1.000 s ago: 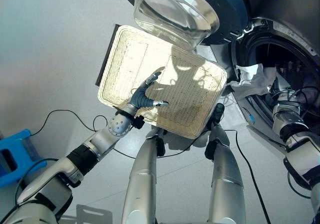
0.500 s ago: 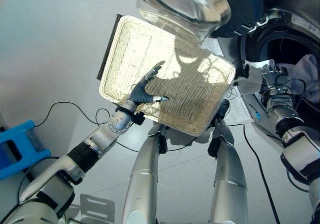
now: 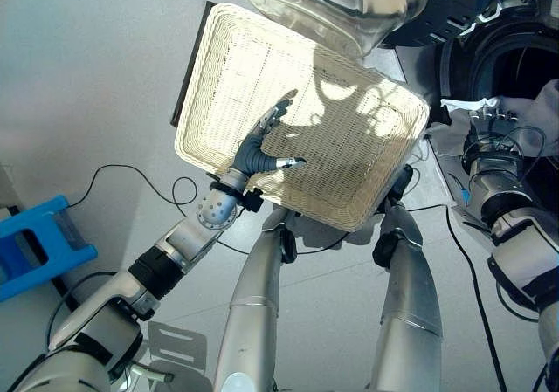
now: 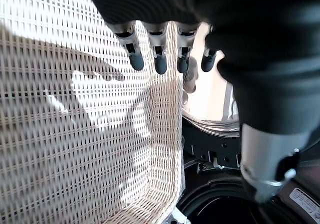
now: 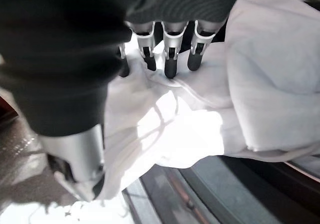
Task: Put the clothes into the washing machine.
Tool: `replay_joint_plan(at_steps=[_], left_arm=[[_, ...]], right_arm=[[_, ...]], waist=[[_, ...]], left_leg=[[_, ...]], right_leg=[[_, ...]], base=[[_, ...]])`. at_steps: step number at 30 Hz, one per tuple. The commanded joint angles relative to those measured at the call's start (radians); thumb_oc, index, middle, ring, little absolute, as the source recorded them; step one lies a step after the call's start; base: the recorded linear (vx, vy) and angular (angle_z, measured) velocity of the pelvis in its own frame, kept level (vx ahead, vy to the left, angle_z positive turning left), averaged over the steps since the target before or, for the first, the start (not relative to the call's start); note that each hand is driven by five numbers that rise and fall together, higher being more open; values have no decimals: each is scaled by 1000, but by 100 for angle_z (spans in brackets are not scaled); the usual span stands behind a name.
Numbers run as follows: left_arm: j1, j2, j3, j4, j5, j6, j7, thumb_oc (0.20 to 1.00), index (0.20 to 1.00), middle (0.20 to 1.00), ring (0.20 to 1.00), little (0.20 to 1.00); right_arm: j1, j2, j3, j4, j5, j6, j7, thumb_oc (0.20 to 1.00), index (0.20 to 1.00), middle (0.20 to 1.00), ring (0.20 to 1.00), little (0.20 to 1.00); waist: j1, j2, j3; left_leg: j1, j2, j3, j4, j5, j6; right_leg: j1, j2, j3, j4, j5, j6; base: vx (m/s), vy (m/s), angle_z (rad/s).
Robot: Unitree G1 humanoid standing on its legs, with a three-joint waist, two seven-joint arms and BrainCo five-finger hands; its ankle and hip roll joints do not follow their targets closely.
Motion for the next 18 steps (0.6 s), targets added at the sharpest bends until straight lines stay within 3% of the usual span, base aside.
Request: replay_joint_plan(at_steps=[1,6,9,10,15,18], left_arm=[[35,-49,57,-111,32,-55,26,1000,1000,1000,1000,1000],[58,-44,71,-153,37,-45,35,1000,1000,1000,1000,1000],[60,-44,72,-156,39,-44,35,1000,1000,1000,1000,1000],[78,-45,84,-180,53,-32,30,1000,1000,1000,1000,1000],[100,-39,107,-177,54,-42,18,1000,1000,1000,1000,1000],[122,-36,123,-170,62,-63,6,1000,1000,1000,1000,1000]], right_arm=[[-13,-81,21,101,-117,121,136,1000,1000,1000,1000,1000],[-7,-100,61,102,-443,194,364,1000,1000,1000,1000,1000],[-4,-101,61,101,-446,202,373,1000,1000,1000,1000,1000],[10,-109,59,76,-435,232,383,200,200,200,200,200],[34,-126,58,39,-455,237,397,200,200,200,200,200],[62,-129,43,2,-367,261,401,200,200,200,200,200]], waist=[[9,130,-24],[11,133,-24],[12,132,-24],[12,127,-24],[10,113,-24],[6,94,-24]], left_leg=[[-25,5,56,8,-48,-70],[-44,12,52,10,-44,-79],[-46,12,51,9,-43,-79],[-46,13,47,0,-39,-83],[-34,20,47,-12,-33,-87],[-18,29,51,-14,-35,-86]], right_leg=[[-71,-29,-40,117,-69,108],[-97,-34,-36,128,-67,108],[-99,-34,-36,128,-67,108],[-98,-30,-37,125,-66,107],[-82,-19,-46,120,-68,107],[-59,-10,-60,119,-73,105]], base=[[0,0,0],[-10,-16,3],[-4,-15,2],[-12,-32,0],[-3,-7,0],[-9,-35,-3]])
